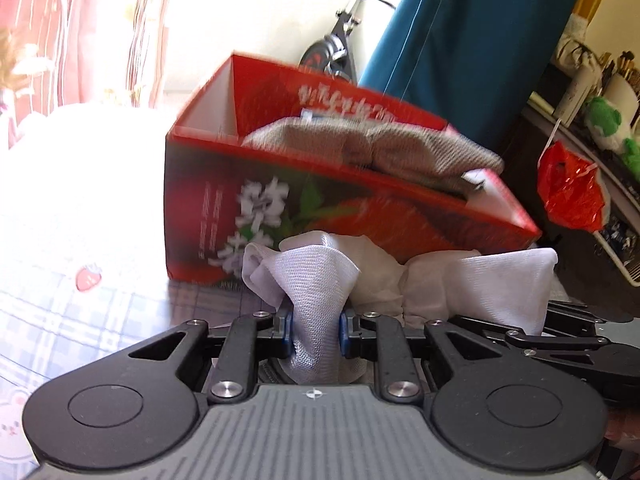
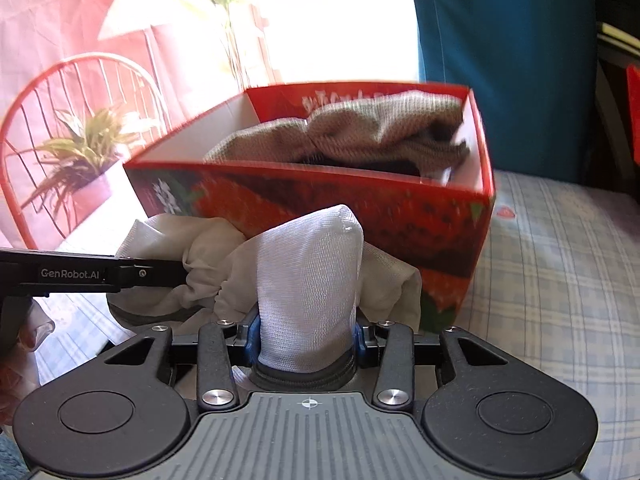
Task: Organize soft objects
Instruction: 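Lift the beige pouch with both tools and carry it over the red box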
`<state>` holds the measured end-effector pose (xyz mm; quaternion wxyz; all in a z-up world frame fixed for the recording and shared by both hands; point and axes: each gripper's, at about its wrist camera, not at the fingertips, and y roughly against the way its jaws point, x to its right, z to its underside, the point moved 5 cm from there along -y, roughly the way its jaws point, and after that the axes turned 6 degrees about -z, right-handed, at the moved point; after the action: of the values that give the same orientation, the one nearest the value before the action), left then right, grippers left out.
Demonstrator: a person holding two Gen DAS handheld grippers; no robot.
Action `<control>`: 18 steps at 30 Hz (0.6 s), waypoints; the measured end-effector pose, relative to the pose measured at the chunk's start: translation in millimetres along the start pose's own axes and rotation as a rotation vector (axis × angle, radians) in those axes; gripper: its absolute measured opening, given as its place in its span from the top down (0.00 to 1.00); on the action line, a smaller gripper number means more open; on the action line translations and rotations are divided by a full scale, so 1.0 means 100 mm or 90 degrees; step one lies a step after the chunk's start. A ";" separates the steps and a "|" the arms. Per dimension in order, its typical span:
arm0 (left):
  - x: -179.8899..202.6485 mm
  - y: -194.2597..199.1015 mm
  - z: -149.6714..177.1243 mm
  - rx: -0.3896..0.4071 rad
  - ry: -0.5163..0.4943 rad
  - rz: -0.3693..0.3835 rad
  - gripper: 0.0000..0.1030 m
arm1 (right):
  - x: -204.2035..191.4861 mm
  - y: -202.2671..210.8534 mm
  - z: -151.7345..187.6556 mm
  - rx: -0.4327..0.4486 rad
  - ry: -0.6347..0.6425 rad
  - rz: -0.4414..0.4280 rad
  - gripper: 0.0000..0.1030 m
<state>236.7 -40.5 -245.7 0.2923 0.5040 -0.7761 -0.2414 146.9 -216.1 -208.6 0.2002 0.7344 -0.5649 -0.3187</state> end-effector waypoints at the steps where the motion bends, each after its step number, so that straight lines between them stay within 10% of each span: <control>1: 0.02 0.06 -0.02 0.009 -0.001 0.000 0.79 | -0.01 0.03 -0.03 0.006 0.001 -0.002 0.63; 18: 0.22 0.74 -0.58 0.135 -0.026 -0.002 0.79 | -0.28 0.56 -0.63 0.105 0.056 -0.014 0.63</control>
<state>223.3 -37.5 -150.2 0.2214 0.5280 -0.8023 -0.1687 146.8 -209.2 -120.3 0.1603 0.7679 -0.5715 -0.2410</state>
